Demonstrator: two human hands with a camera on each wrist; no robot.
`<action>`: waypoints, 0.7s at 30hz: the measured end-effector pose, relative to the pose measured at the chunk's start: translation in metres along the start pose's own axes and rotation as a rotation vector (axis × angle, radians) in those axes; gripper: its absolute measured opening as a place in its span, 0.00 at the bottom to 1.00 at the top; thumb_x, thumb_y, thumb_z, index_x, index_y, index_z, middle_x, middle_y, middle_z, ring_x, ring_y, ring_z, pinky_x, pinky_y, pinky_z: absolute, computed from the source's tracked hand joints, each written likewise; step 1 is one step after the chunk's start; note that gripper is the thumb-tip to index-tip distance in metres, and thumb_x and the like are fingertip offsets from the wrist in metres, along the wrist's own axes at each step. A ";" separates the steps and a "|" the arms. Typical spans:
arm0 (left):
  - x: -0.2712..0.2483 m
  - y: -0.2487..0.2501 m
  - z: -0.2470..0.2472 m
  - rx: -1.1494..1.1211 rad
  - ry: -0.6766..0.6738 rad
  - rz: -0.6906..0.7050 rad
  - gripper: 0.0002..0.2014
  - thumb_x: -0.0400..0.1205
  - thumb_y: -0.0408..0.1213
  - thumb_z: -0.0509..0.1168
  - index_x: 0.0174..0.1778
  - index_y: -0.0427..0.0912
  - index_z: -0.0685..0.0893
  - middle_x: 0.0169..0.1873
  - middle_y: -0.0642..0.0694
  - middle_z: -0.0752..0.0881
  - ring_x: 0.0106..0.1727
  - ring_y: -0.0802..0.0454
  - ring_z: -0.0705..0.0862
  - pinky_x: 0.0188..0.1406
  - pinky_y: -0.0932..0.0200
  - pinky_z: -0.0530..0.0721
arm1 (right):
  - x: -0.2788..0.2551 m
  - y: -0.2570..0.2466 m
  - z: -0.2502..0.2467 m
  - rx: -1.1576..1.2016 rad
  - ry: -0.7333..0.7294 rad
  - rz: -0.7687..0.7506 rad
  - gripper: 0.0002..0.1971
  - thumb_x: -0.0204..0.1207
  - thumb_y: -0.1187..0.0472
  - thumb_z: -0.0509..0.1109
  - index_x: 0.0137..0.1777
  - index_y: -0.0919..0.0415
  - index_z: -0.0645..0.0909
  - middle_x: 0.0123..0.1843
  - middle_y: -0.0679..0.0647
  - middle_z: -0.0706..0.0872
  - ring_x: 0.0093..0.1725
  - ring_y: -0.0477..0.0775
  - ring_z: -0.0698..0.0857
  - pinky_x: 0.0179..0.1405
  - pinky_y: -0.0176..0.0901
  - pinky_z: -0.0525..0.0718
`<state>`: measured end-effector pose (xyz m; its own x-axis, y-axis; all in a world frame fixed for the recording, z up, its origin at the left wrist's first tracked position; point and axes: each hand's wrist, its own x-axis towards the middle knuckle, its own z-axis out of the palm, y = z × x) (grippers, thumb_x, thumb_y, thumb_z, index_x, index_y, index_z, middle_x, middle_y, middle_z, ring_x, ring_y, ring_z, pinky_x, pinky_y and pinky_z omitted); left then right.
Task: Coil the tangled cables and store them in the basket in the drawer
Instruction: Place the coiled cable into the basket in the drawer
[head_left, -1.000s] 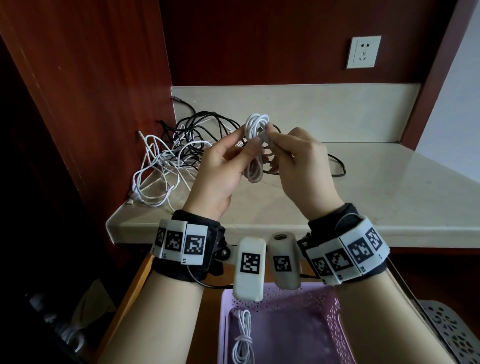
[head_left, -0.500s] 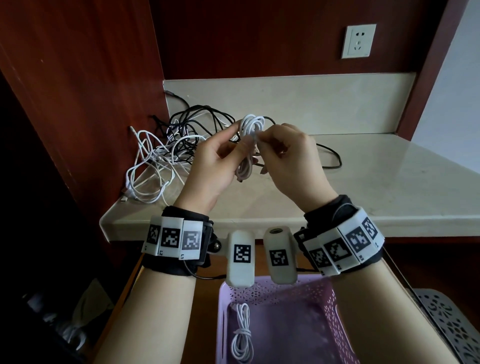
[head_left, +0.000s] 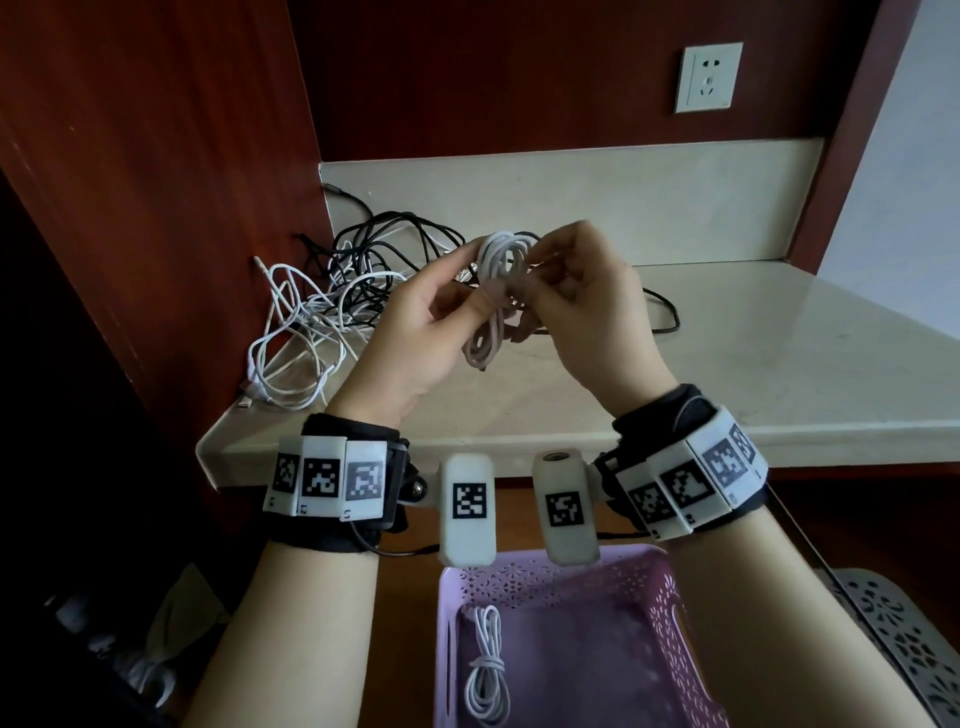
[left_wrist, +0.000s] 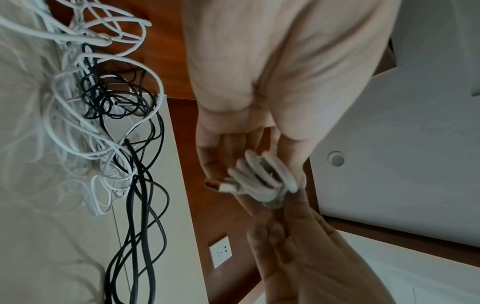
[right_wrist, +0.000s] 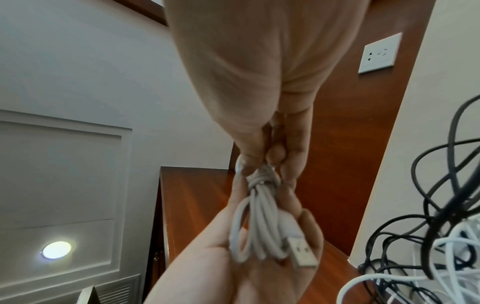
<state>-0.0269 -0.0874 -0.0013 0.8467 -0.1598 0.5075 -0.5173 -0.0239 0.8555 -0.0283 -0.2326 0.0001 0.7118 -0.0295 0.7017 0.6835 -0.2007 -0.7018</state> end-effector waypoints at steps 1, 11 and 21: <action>-0.001 0.001 -0.001 -0.008 -0.007 -0.021 0.26 0.77 0.42 0.67 0.73 0.54 0.72 0.44 0.38 0.88 0.47 0.47 0.88 0.54 0.46 0.84 | 0.000 0.001 -0.002 -0.021 0.007 -0.005 0.14 0.74 0.66 0.74 0.43 0.52 0.70 0.31 0.55 0.82 0.25 0.54 0.83 0.25 0.47 0.84; -0.008 0.010 -0.005 0.035 -0.156 -0.051 0.48 0.67 0.38 0.72 0.83 0.46 0.56 0.38 0.45 0.84 0.45 0.49 0.85 0.45 0.62 0.82 | -0.001 0.009 -0.030 0.112 -0.429 0.056 0.13 0.74 0.56 0.73 0.53 0.64 0.83 0.48 0.61 0.88 0.50 0.53 0.87 0.58 0.54 0.84; -0.006 0.008 -0.010 0.403 -0.156 0.017 0.51 0.70 0.33 0.78 0.83 0.52 0.54 0.41 0.51 0.86 0.47 0.48 0.86 0.48 0.59 0.83 | -0.002 0.004 -0.024 0.136 -0.301 0.202 0.09 0.76 0.67 0.69 0.48 0.74 0.87 0.47 0.68 0.90 0.46 0.63 0.88 0.47 0.47 0.85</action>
<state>-0.0344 -0.0769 0.0035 0.8245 -0.3103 0.4732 -0.5647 -0.3981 0.7229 -0.0306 -0.2569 -0.0008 0.8358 0.2379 0.4948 0.5258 -0.0878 -0.8461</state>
